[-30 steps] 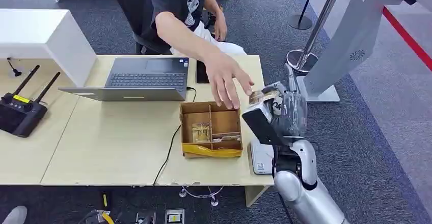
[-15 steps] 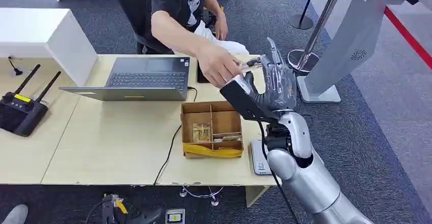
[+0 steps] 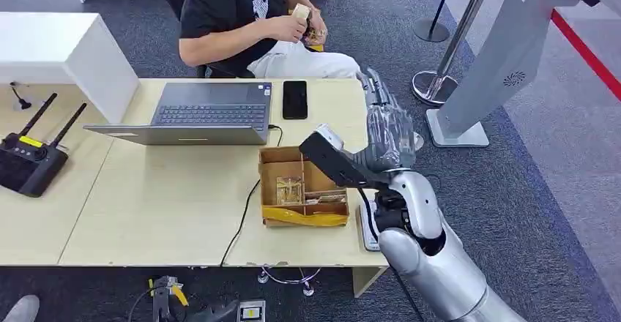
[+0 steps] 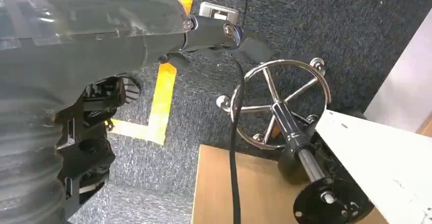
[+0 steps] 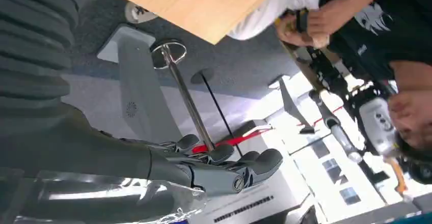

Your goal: Pass the card to the sensor for recognition and then transmit it.

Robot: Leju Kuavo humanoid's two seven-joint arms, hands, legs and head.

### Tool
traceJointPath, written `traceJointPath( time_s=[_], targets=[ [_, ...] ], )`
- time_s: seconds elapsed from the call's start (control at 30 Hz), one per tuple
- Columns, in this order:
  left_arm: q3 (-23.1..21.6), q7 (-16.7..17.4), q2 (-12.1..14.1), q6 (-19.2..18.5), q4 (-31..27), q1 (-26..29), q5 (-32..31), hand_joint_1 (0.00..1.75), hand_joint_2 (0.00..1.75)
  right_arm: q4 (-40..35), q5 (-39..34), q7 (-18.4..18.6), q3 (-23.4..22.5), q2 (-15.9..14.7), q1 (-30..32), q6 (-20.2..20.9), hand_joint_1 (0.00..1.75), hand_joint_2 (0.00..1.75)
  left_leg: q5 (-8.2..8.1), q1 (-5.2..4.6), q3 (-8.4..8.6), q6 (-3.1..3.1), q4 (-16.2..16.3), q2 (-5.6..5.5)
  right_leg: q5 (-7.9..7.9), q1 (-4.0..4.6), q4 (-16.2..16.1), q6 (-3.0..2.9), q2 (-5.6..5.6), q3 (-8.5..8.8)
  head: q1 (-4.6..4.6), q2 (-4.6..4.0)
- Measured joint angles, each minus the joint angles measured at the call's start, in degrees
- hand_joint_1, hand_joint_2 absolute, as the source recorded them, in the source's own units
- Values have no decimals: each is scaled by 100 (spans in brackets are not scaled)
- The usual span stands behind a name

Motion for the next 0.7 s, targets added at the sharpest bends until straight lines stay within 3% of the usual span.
traceJointPath(
  time_s=[0.17, 0.3, 0.7],
  targets=[
    [7, 15, 2, 17, 33, 18, -28, 0, 175, -494, -2, 499, 77, -164, 154, 1202, 0, 175, 0, -1, 0, 0, 0, 0, 0, 0, 0, 0, 0, 0, 2, 0],
    [20, 61, 9, 77, 35, 48, -55, 0, 175, -896, 37, 850, 144, -369, 301, 1734, 0, 175, 0, -2, -1, 0, 0, 1, 0, -1, -1, 0, 0, 0, 2, 0],
    [61, 118, 20, 184, 33, 85, -52, 0, 175, -1469, -282, 1082, 337, -660, 444, 2272, 0, 175, 0, 0, 1, 0, 0, 2, 1, 0, 0, 0, 0, 0, 0, 0]
  ],
)
